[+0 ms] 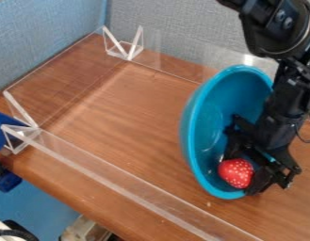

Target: Remove the strawberry from inside the blue bowl and put it on the table

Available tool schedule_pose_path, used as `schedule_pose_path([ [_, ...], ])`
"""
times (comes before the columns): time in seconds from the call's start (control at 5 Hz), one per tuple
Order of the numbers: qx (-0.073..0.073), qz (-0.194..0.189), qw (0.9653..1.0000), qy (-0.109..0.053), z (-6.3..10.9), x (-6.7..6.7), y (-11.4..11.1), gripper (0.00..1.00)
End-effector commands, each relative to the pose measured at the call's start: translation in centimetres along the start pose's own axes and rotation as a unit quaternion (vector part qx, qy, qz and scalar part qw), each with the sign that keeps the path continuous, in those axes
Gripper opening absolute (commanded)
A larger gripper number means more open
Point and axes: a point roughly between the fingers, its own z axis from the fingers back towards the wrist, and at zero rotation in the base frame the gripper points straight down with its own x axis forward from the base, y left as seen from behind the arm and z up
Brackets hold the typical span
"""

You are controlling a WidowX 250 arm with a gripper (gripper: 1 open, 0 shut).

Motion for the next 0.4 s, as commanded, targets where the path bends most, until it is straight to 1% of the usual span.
schedule_pose_path([
  [0.0, 0.005, 0.002, 0.9996, -0.028, 2.06, -0.33, 0.33, 0.00],
  [0.2, 0.010, 0.004, 0.9994, -0.033, 2.66, -0.64, 0.62, 0.00],
])
